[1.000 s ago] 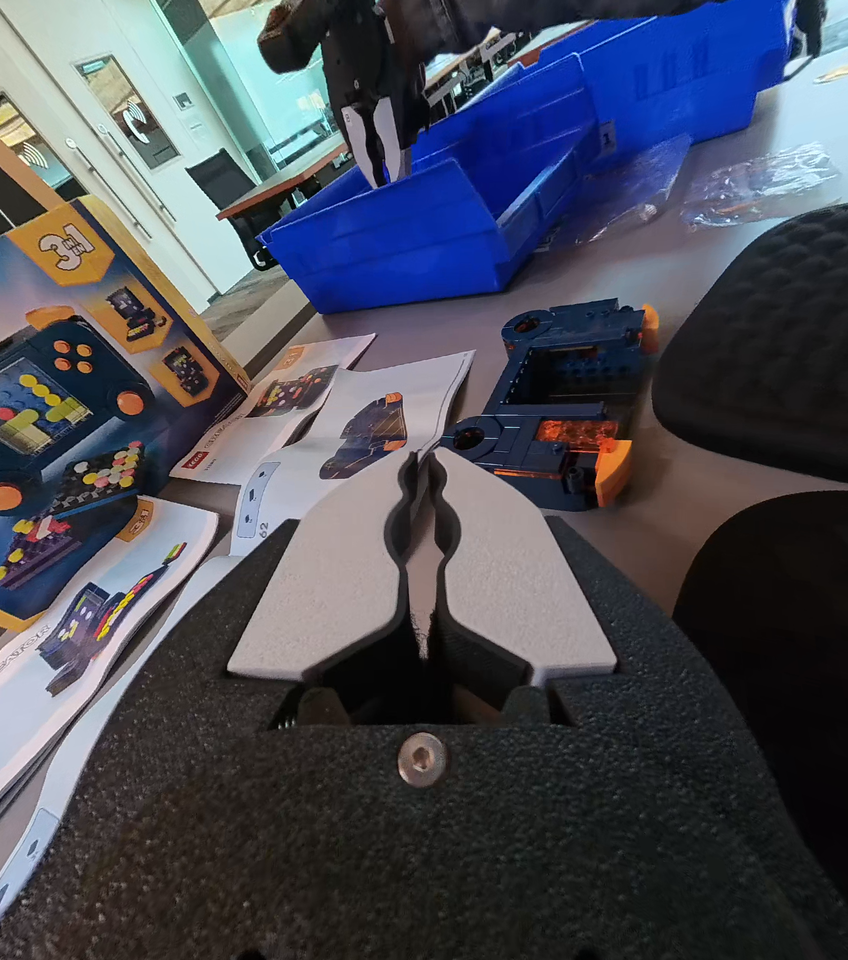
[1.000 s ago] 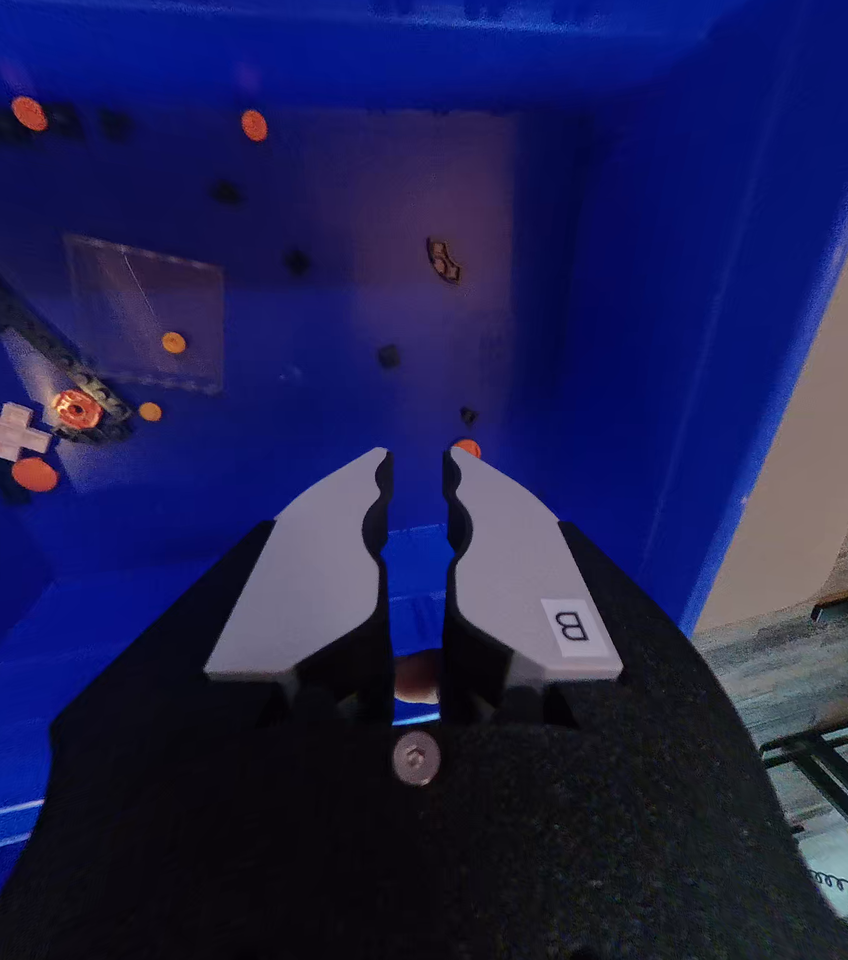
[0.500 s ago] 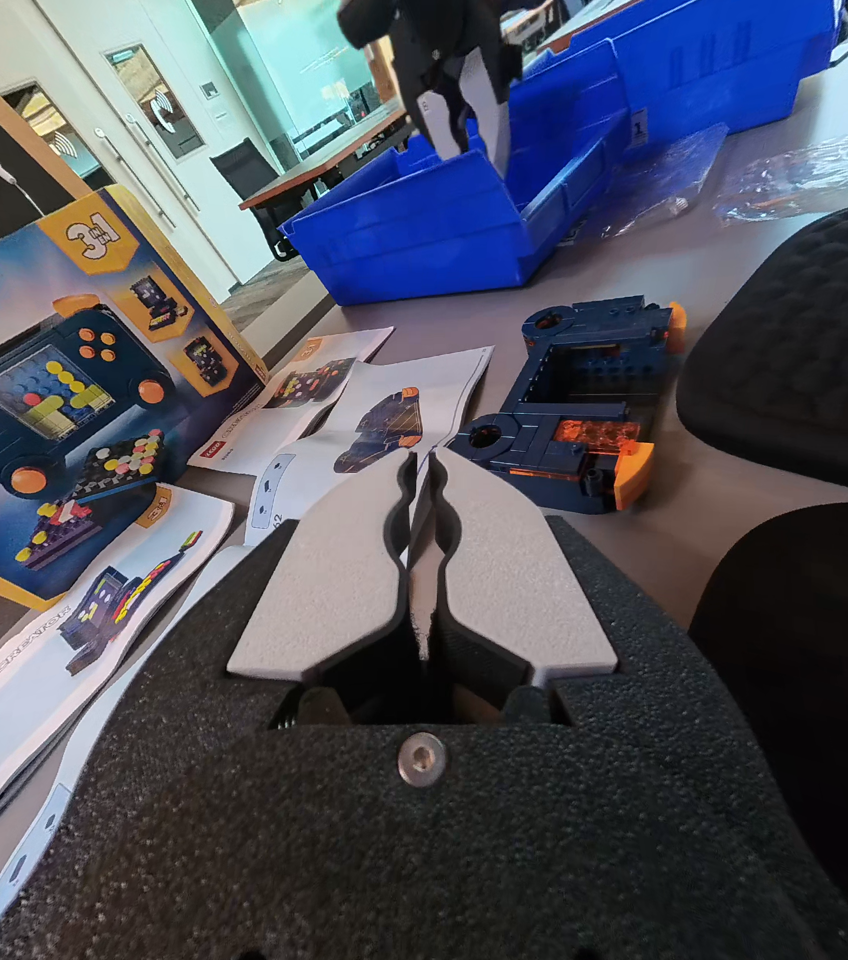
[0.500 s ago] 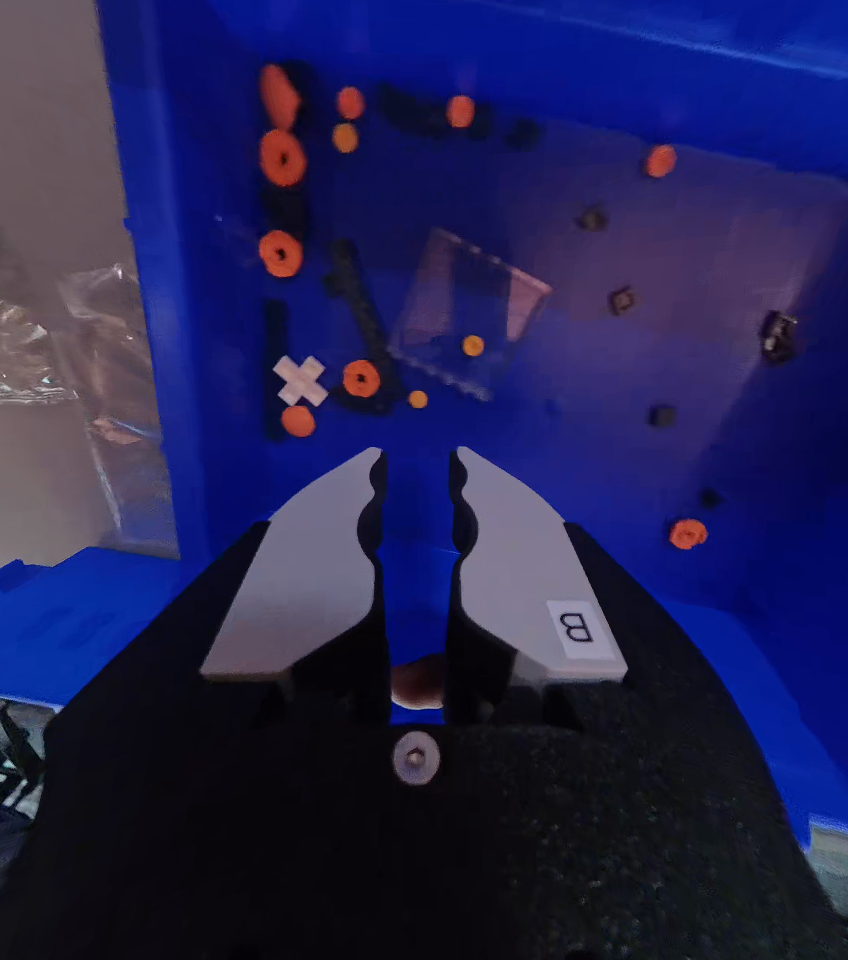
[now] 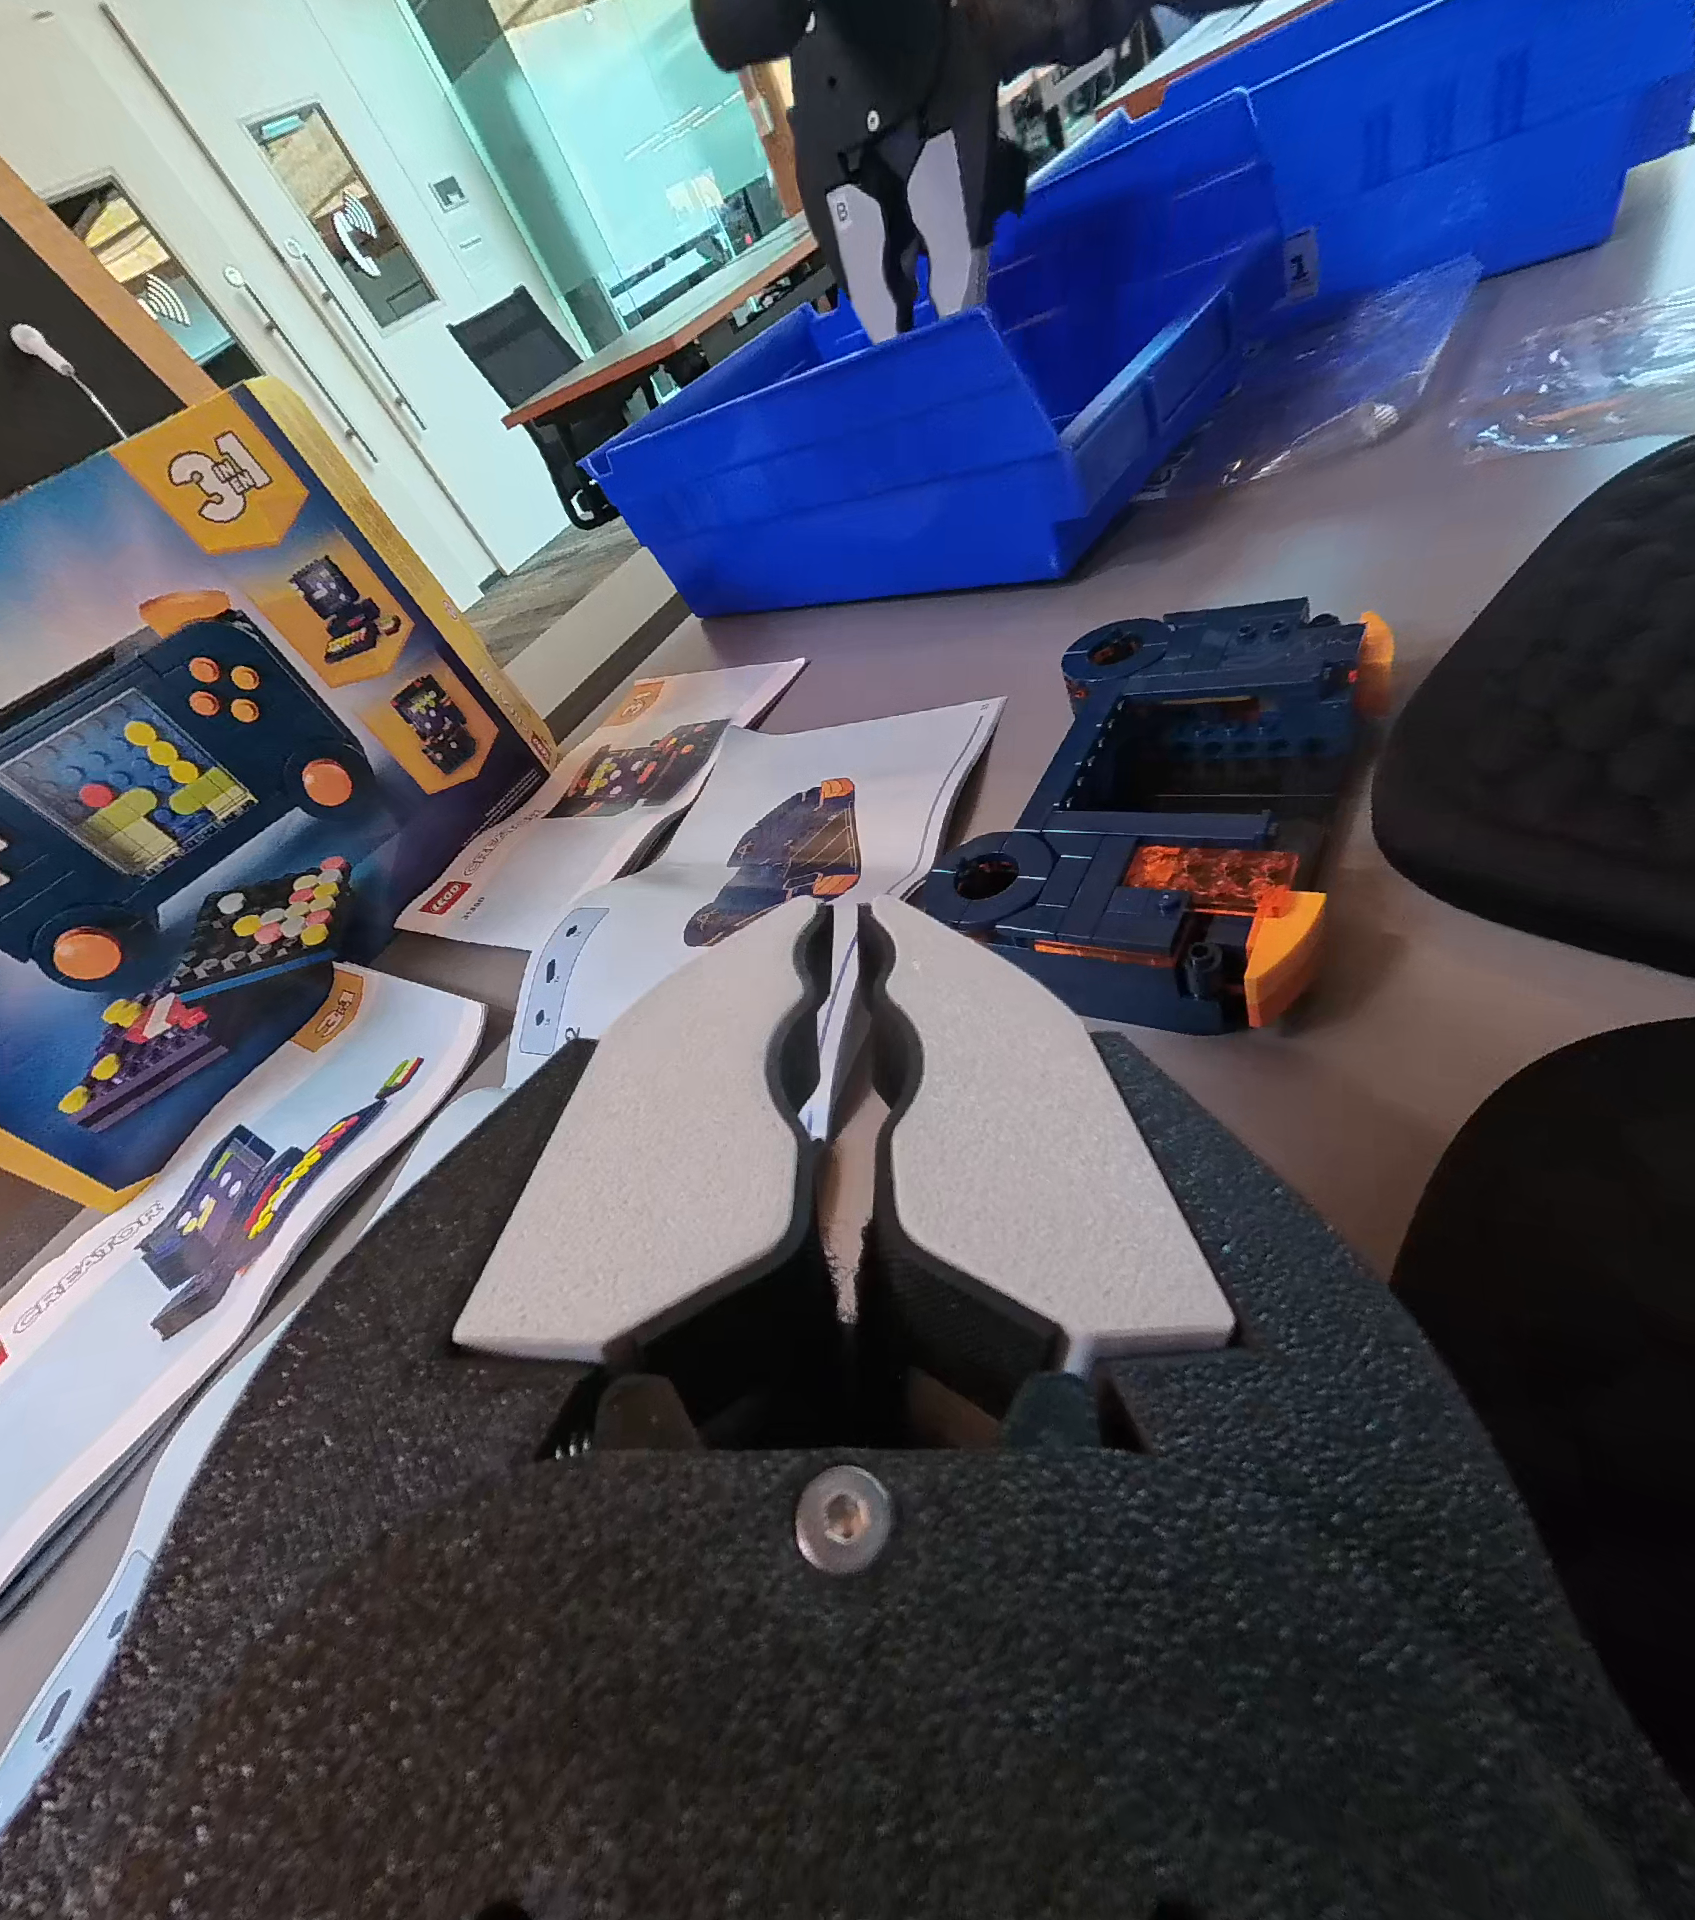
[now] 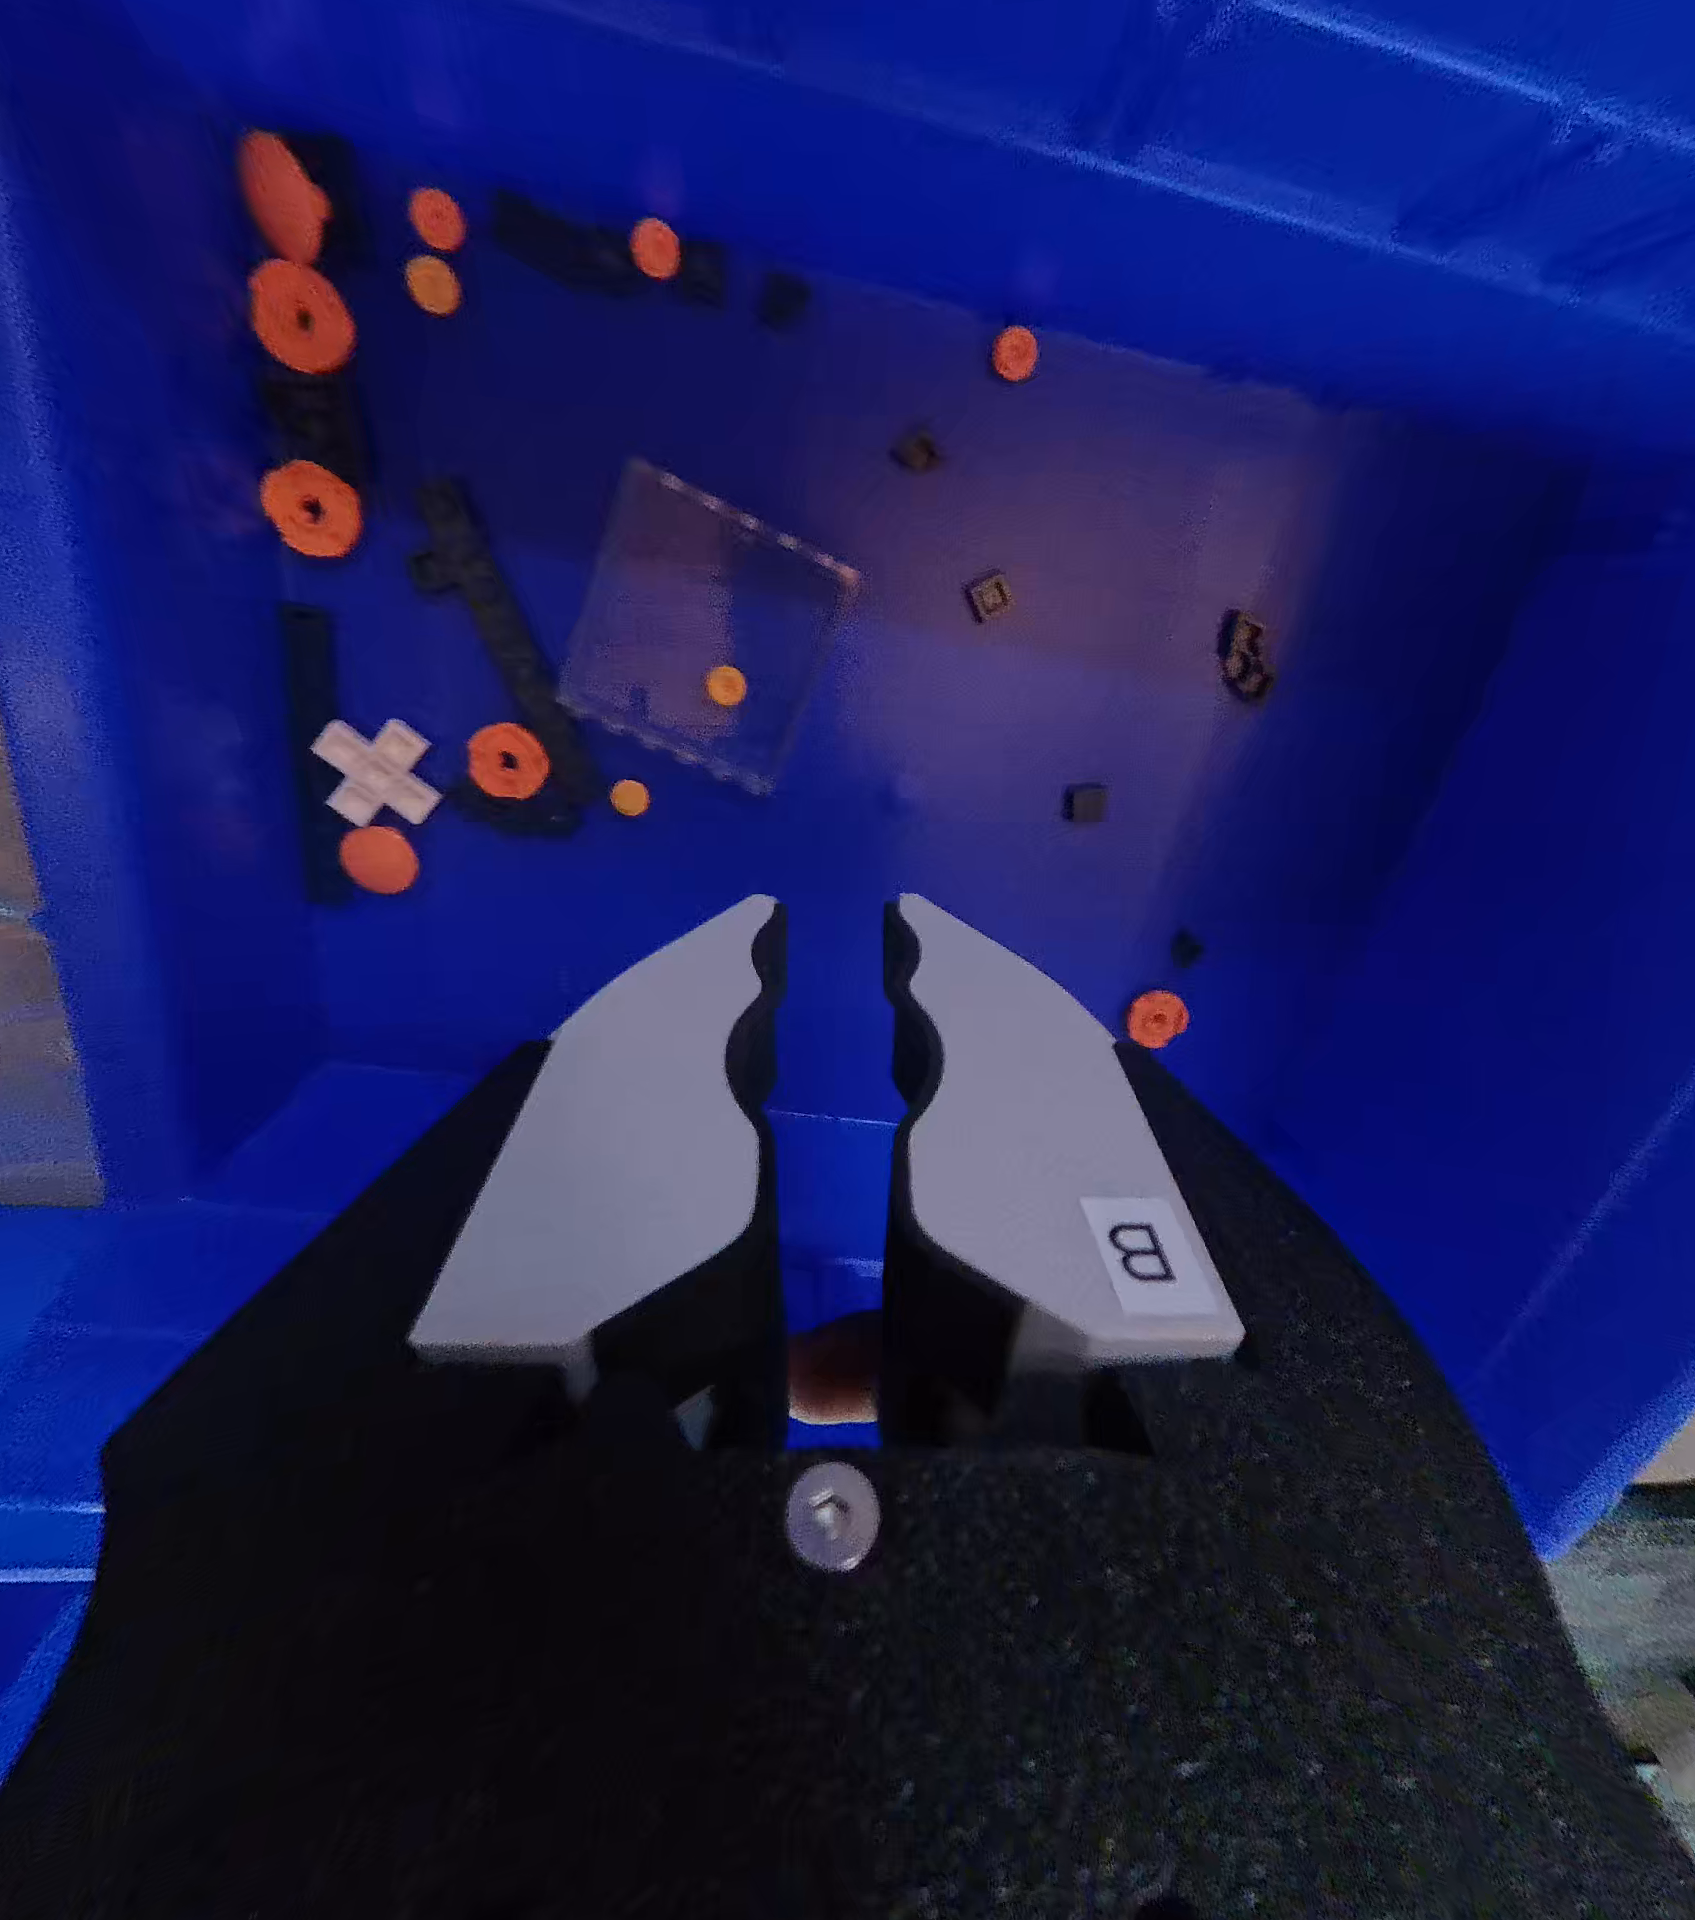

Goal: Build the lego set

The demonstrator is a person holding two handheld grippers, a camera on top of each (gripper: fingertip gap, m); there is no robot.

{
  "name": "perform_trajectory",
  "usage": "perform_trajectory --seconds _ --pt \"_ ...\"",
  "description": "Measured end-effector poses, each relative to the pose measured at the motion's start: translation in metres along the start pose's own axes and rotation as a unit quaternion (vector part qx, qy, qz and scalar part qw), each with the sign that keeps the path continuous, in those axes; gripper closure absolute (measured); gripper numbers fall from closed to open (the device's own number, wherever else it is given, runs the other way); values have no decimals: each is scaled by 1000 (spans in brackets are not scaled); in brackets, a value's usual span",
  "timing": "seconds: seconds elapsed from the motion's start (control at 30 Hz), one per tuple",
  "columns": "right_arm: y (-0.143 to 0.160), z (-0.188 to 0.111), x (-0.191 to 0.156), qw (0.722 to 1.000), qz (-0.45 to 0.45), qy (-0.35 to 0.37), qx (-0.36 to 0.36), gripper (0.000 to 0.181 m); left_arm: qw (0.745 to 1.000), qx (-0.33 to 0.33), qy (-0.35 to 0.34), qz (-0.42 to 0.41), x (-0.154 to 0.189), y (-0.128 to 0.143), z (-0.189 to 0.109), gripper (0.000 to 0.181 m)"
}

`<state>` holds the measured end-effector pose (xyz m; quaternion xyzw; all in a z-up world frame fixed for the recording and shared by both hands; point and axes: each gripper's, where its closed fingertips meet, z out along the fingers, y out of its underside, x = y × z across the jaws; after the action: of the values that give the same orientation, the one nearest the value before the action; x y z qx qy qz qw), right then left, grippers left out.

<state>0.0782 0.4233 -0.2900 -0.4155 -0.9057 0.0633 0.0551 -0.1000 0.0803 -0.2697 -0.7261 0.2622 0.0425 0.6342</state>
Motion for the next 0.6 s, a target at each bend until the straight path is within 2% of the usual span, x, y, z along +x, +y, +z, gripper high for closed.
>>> perform_trajectory --seconds 0.1,0.23,0.4,0.47,0.53,0.6 --pt "-1 1 6 1000 4 3 5 165 1000 2 -3 0 -1 0 -1 177" --pt "-17 6 -3 1000 -20 -12 18 165 1000 1 -4 0 -1 0 -1 177" --pt "-49 20 -40 995 -52 -74 48 165 1000 0 -7 1 -2 0 0 177" --pt "-63 25 -58 990 -66 -100 71 175 1000 -1 -8 2 -2 0 0 177" --pt "-62 35 -67 990 -73 -110 54 176 1000 -1 -8 2 -2 1 0 177" --pt "-53 44 -59 993 -72 -86 23 175 1000 -2 -7 2 -2 1 0 177"
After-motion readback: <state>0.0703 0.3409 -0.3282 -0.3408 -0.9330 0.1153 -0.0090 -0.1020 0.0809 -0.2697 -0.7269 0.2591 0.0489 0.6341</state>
